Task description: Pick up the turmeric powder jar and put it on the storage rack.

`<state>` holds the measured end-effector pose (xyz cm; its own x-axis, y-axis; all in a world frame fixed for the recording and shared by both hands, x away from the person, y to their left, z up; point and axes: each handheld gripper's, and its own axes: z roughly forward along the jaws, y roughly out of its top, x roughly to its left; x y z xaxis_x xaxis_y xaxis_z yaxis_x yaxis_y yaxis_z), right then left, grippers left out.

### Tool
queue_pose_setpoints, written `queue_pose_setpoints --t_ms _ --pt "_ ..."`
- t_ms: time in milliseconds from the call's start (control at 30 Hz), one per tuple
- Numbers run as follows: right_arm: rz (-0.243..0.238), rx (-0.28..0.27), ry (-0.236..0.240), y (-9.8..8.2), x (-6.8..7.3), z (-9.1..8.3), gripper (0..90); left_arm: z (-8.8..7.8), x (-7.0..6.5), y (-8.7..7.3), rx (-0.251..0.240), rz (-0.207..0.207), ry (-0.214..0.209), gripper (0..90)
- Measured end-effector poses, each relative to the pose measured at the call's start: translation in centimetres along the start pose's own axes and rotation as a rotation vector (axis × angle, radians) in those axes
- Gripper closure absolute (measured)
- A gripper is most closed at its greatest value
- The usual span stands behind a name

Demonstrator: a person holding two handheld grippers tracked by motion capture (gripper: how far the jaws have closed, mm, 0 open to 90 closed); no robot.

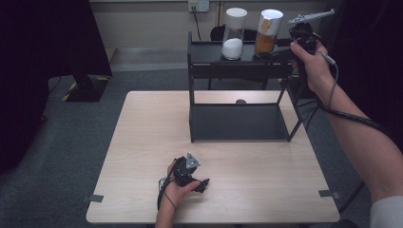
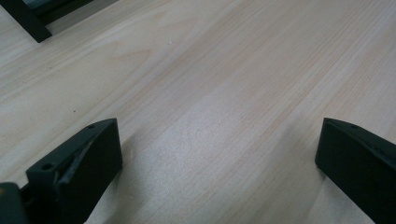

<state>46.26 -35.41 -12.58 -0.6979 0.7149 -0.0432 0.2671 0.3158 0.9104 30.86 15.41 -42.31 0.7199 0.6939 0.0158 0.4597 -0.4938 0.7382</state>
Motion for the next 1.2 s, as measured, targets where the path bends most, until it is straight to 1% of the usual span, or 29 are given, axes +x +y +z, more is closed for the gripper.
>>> queue_pose_setpoints --t_ms 167,233,300,367,400,500,667,800,1100,1200 --pt "-0.009 -0.007 0.013 -0.9 0.6 -0.1 0.0 0.0 0.0 0.0 0.0 0.001 0.0 0.0" --pt "-0.006 -0.005 0.024 -1.3 0.8 0.0 0.1 0.0 0.0 0.0 0.0 0.001 0.0 0.0" --pt "-0.015 0.003 0.04 -1.7 0.9 0.2 0.9 0.0 0.0 0.0 0.0 0.001 0.0 0.0" --pt "-0.023 0.008 0.045 -2.1 1.2 0.4 1.0 0.0 0.0 0.0 0.0 0.001 0.0 0.0" --pt "-0.024 0.012 0.053 -2.3 1.2 0.5 1.0 0.0 0.0 0.0 0.001 0.001 0.0 0.0" --pt "-0.017 0.001 0.069 -3.2 1.4 0.6 1.0 0.0 0.0 0.0 0.0 0.001 0.0 0.0" --pt "-0.014 -0.003 0.084 -4.4 1.7 0.9 1.1 0.0 0.0 0.0 0.0 0.001 0.0 0.0" --pt "-0.025 0.002 0.092 -5.1 1.9 1.2 1.1 0.0 0.0 0.0 0.002 0.001 0.0 0.0" --pt "-0.009 0.009 0.114 -7.1 1.9 2.0 0.9 0.0 0.0 0.0 -0.001 0.001 0.001 0.0" --pt "0.009 0.006 0.137 -7.8 1.6 2.2 0.8 0.0 0.0 0.0 -0.001 0.0 0.0 0.0"
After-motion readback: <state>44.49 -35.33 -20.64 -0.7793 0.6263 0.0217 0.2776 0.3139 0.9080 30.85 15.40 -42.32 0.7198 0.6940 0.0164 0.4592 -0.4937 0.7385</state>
